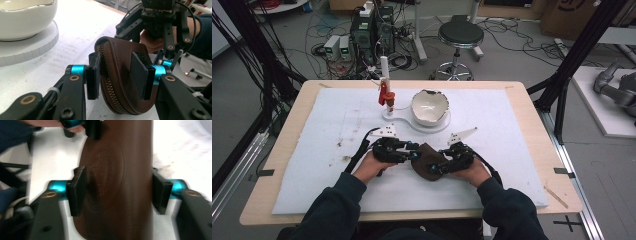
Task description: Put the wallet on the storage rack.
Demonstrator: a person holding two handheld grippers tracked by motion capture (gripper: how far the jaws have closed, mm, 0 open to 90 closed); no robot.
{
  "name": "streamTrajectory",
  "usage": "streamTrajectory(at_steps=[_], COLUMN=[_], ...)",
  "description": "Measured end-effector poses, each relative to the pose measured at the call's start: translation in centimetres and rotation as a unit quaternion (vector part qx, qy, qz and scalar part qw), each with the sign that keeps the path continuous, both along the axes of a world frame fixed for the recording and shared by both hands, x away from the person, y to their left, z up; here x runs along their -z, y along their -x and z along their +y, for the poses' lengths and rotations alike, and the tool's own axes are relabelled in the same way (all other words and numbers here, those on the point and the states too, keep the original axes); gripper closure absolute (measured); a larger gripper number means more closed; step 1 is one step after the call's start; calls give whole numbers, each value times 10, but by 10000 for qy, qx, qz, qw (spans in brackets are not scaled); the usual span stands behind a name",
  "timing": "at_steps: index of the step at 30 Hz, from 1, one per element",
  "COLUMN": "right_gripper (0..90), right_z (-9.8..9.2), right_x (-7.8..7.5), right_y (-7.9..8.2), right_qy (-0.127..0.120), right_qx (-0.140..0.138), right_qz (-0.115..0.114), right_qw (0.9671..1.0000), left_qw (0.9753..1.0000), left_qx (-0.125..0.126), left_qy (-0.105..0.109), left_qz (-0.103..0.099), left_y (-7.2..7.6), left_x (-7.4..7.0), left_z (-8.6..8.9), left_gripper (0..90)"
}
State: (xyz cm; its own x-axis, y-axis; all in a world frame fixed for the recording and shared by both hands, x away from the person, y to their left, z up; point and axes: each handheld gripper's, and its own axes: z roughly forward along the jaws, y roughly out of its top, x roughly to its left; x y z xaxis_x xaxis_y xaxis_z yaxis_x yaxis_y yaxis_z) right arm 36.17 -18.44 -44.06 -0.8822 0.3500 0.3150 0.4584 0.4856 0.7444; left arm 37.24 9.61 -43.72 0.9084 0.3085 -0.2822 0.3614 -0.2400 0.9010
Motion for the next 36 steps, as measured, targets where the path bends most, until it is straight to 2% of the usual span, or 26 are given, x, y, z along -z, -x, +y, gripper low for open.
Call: streamTrajectory(at_steps=[1,3,6,11,14,16,20,21,22,23,26,30,33,36], right_gripper=[446,528,616,646,647,647,648,648,648,648,648,648,648,648], right_z=[0,-3,-10,-25,-31,-33,-32,-31,-30,-28,-24,-20,-16,-11], right_x=[-1,-4,-11,-23,-34,-43,-62,-66,-70,-76,-91,-106,-115,-121], right_y=[1,-1,0,-3,-6,-10,-21,-24,-26,-30,-41,-60,-75,-89], right_qy=[-17,-213,-420,-619,-592,-623,-655,-649,-637,-593,-616,-548,-495,-311], right_qx=[21,0,63,387,528,591,630,632,625,624,627,674,709,686], right_qz=[23,102,-39,-459,-730,-923,-1197,-1278,-1307,-1396,-1549,-1681,-1754,-1893], right_qw=[10000,9997,9991,9963,9942,9920,9886,9877,9874,9865,9840,9819,9807,9790], left_qw=[10000,9994,9968,9877,9831,9803,9753,9745,9720,9706,9684,9667,9659,9660], left_qx=[-81,-333,-781,-1467,-1696,-1840,-2072,-2120,-2236,-2299,-2419,-2479,-2509,-2499], left_qy=[33,30,168,488,607,549,277,184,77,40,69,172,214,270], left_qz=[19,3,-2,-212,-335,-456,-707,-715,-716,-704,-604,-612,-595,-609], left_y=[0,-2,-6,-7,-5,-4,-1,-1,-2,-2,-4,-4,-4,-4], left_x=[-1,-5,-13,-30,-36,-39,-41,-41,-40,-40,-39,-39,-39,-40], left_z=[1,8,25,58,75,86,103,106,109,112,118,122,125,128], left_gripper=[587,488,383,284,237,220,219,219,215,209,208,208,208,208])
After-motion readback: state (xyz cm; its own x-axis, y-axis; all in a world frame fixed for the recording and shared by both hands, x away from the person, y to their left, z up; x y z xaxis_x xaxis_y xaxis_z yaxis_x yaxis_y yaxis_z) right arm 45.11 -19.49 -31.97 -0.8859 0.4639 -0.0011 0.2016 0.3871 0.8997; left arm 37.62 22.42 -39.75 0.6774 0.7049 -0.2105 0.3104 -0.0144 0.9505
